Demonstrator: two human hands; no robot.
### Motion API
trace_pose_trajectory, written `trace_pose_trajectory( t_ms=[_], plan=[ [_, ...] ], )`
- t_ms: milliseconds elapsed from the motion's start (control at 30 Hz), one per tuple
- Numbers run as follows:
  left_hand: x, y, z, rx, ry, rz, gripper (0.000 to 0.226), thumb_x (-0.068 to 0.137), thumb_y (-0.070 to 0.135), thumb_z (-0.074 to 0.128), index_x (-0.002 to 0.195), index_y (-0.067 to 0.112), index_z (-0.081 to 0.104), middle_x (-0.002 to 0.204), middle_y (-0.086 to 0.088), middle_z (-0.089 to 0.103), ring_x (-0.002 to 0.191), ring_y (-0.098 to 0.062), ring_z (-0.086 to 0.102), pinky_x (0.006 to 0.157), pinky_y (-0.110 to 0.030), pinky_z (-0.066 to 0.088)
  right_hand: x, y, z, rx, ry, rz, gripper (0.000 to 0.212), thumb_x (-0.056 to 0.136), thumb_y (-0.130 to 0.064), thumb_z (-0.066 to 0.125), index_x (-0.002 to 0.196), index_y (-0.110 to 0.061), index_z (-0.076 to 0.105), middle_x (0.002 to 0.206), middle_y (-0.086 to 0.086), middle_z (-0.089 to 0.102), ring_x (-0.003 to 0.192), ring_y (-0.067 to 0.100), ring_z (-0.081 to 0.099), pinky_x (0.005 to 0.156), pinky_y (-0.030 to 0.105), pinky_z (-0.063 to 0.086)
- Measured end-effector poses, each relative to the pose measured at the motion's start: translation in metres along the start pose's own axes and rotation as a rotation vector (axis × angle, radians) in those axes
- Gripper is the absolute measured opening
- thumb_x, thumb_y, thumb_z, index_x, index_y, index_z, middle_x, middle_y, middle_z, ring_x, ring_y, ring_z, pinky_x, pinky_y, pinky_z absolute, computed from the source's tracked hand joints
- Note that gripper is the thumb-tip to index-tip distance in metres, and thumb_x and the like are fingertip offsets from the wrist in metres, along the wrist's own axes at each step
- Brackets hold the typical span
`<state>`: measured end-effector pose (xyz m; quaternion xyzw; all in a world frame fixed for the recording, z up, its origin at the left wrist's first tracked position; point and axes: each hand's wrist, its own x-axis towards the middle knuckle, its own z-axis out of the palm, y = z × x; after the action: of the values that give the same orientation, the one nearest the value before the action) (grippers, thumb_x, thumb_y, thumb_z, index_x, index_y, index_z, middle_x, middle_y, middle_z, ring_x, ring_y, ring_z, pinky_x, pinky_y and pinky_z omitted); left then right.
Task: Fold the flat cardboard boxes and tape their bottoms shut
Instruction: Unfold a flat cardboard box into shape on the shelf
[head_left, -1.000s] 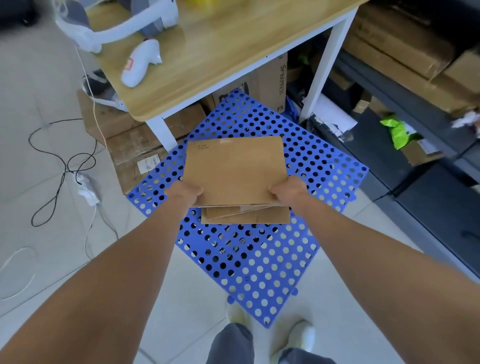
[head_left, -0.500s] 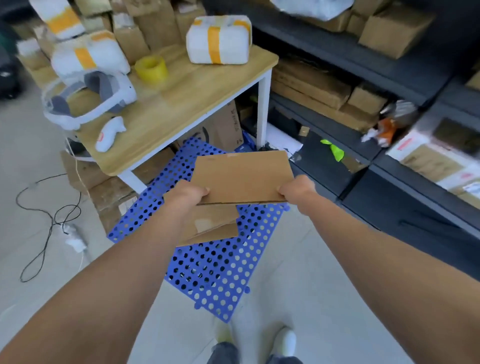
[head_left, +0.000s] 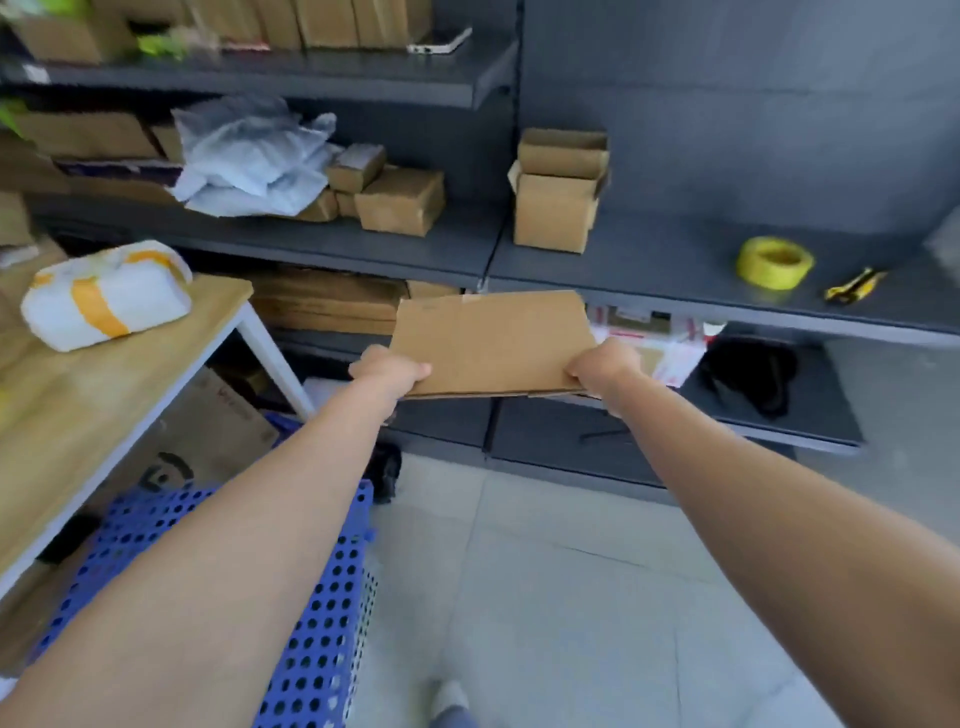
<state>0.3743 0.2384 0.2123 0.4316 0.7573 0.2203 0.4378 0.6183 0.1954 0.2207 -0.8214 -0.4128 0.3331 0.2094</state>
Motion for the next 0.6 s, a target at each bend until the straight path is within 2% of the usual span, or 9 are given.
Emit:
trace_pose_trajectory(
  t_ms=[67, 167, 200, 267, 300, 333, 400, 533, 600],
  plan=[
    [0.003, 0.037, 0.032, 0.025, -0.033, 0.087, 0.062, 0.076, 0.028, 0.078, 0.124, 0.002, 0.049, 0.126, -0.016, 0.054, 0.115, -0.033, 0.053, 0.095, -0.044, 0.050, 0.014, 0.015, -0.033, 0.037, 0.083, 0.053, 0.016, 0.091, -0.015, 0.054, 0.104, -0.007, 0.050, 0.113, 0.016, 0.058, 0.097, 0.026, 0.056, 0.080, 0.033, 0.046],
    [0.006, 0.087, 0.075, 0.063, -0.120, 0.182, 0.063, 0.074, 0.029, 0.078, 0.124, 0.003, 0.049, 0.125, -0.015, 0.055, 0.112, -0.032, 0.055, 0.095, -0.044, 0.050, 0.033, 0.034, -0.075, 0.074, 0.207, 0.130, 0.012, 0.090, -0.020, 0.051, 0.092, -0.008, 0.049, 0.109, 0.007, 0.054, 0.103, 0.024, 0.055, 0.084, 0.028, 0.043],
    [0.010, 0.101, 0.088, 0.090, -0.145, 0.206, 0.065, 0.073, 0.030, 0.079, 0.124, 0.004, 0.049, 0.124, -0.017, 0.056, 0.109, -0.034, 0.058, 0.092, -0.045, 0.052, 0.040, 0.038, -0.087, 0.113, 0.239, 0.153, 0.010, 0.091, -0.019, 0.050, 0.088, -0.010, 0.048, 0.108, 0.006, 0.050, 0.104, 0.025, 0.054, 0.079, 0.029, 0.046],
    [0.017, 0.127, 0.110, 0.122, -0.206, 0.244, 0.062, 0.073, 0.031, 0.077, 0.121, 0.003, 0.050, 0.120, -0.024, 0.058, 0.096, -0.038, 0.064, 0.077, -0.048, 0.057, 0.051, 0.042, -0.108, 0.215, 0.295, 0.202, 0.019, 0.089, -0.016, 0.053, 0.075, -0.013, 0.040, 0.108, 0.014, 0.049, 0.092, 0.027, 0.052, 0.059, 0.029, 0.046],
    [0.019, 0.139, 0.118, 0.134, -0.231, 0.249, 0.060, 0.071, 0.033, 0.076, 0.118, 0.003, 0.052, 0.117, -0.025, 0.060, 0.090, -0.039, 0.065, 0.070, -0.047, 0.058, 0.058, 0.043, -0.118, 0.272, 0.311, 0.218, 0.023, 0.086, -0.014, 0.057, 0.072, -0.014, 0.039, 0.111, 0.018, 0.052, 0.089, 0.027, 0.052, 0.062, 0.033, 0.050],
    [0.022, 0.152, 0.126, 0.144, -0.245, 0.258, 0.059, 0.069, 0.036, 0.075, 0.115, 0.004, 0.053, 0.115, -0.025, 0.061, 0.091, -0.039, 0.065, 0.072, -0.049, 0.057, 0.067, 0.044, -0.127, 0.318, 0.324, 0.222, 0.023, 0.082, -0.012, 0.060, 0.070, -0.015, 0.040, 0.114, 0.019, 0.056, 0.089, 0.027, 0.053, 0.073, 0.037, 0.055],
    [0.031, 0.175, 0.140, 0.170, -0.259, 0.291, 0.057, 0.070, 0.038, 0.075, 0.113, 0.006, 0.056, 0.114, -0.019, 0.060, 0.097, -0.036, 0.064, 0.083, -0.050, 0.054, 0.083, 0.044, -0.143, 0.367, 0.348, 0.231, 0.022, 0.078, -0.009, 0.063, 0.070, -0.017, 0.044, 0.112, 0.019, 0.059, 0.090, 0.025, 0.054, 0.090, 0.042, 0.054],
    [0.047, 0.215, 0.169, 0.146, -0.313, 0.347, 0.051, 0.078, 0.031, 0.075, 0.118, 0.006, 0.055, 0.118, -0.014, 0.057, 0.099, -0.028, 0.060, 0.090, -0.041, 0.053, 0.107, 0.043, -0.162, 0.304, 0.432, 0.272, 0.028, 0.090, -0.014, 0.053, 0.067, -0.012, 0.037, 0.099, 0.015, 0.051, 0.105, 0.031, 0.055, 0.094, 0.037, 0.047],
    [0.054, 0.228, 0.182, 0.143, -0.336, 0.353, 0.047, 0.082, 0.028, 0.073, 0.118, 0.003, 0.055, 0.111, -0.014, 0.058, 0.098, -0.026, 0.059, 0.090, -0.039, 0.053, 0.118, 0.041, -0.168, 0.299, 0.474, 0.286, 0.028, 0.091, -0.018, 0.050, 0.068, -0.008, 0.039, 0.099, 0.017, 0.053, 0.113, 0.032, 0.054, 0.090, 0.037, 0.047]
  ],
)
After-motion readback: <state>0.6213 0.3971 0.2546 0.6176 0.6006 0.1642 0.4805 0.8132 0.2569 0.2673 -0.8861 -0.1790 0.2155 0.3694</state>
